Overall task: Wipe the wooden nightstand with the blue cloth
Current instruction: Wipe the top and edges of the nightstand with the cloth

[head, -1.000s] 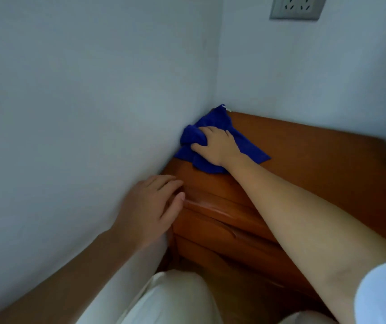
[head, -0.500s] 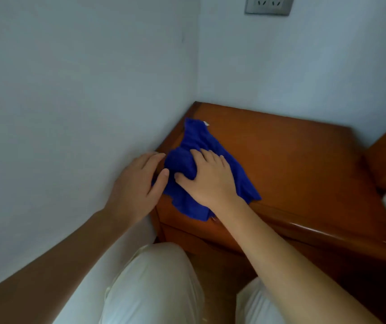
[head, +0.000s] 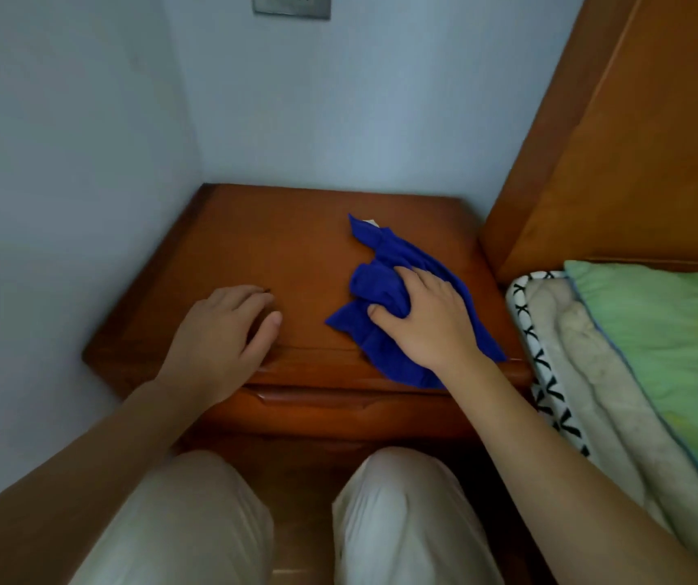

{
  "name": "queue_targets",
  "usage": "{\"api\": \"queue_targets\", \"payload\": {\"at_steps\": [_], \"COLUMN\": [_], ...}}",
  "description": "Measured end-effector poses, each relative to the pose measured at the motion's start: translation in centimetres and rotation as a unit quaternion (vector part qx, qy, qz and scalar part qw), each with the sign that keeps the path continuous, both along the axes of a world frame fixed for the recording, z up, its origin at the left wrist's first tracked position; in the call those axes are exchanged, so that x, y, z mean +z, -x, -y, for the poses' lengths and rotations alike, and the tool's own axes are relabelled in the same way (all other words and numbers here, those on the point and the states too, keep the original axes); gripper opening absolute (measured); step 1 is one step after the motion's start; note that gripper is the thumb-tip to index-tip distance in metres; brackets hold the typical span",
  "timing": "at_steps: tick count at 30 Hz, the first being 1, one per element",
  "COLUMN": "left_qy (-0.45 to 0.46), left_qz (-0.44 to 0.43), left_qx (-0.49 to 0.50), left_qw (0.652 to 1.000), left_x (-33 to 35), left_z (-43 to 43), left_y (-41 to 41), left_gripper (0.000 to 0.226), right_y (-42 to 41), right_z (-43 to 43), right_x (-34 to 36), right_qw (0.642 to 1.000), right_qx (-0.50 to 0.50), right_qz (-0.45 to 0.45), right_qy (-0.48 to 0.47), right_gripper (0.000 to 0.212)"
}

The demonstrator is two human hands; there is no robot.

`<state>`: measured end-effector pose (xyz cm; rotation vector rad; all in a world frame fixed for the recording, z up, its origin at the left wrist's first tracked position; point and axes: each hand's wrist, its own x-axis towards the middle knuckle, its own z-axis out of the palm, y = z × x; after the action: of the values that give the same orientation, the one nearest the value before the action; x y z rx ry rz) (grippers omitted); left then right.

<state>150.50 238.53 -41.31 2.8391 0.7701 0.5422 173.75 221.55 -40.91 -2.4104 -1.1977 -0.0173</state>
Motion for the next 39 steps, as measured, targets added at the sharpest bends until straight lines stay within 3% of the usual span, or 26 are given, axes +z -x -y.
{"api": "queue_targets", "payload": {"at_steps": [6, 14, 22, 26, 30, 34, 39], "left_qy": [-0.009, 0.013, 0.026, 0.104, 0.145, 0.193, 0.223], "left_qz": [-0.029, 0.060, 0.016, -0.119, -0.217, -0.200, -0.099], "left_qx": [-0.003, -0.002, 0.011, 0.038, 0.006, -0.055, -0.128], "left_qw": [1.000, 0.998, 0.999, 0.987, 0.965, 0.959, 0.961], "left_x": [0.0, -1.1, -0.8, 1.1, 4.7, 13.1, 26.7], "left_z": [0.1, 0.3, 0.6, 1.9, 4.6, 8.5, 12.8], "left_y": [-0.7, -0.8, -1.0, -1.3, 0.2, 1.8, 0.4], "left_gripper": [0.062, 0.051, 0.052, 0.074, 0.089, 0.076, 0.058], "right_y": [-2.0, -2.7, -1.8, -0.9, 0.9, 2.6, 5.1], "right_z": [2.8, 2.5, 2.8, 2.9, 4.5, 8.0, 12.9], "right_x": [-0.3, -1.3, -0.9, 0.1, 3.1, 10.2, 24.4], "right_qw": [0.998, 0.996, 0.995, 0.993, 0.985, 0.939, 0.892], "right_qx": [-0.066, -0.084, -0.095, -0.101, -0.090, -0.113, -0.140], "right_qz": [0.000, 0.026, 0.000, -0.056, -0.124, -0.322, -0.419], "right_qy": [-0.013, -0.024, -0.006, 0.029, 0.075, 0.042, -0.096], "right_gripper": [0.072, 0.074, 0.076, 0.075, 0.051, 0.027, 0.019]}}
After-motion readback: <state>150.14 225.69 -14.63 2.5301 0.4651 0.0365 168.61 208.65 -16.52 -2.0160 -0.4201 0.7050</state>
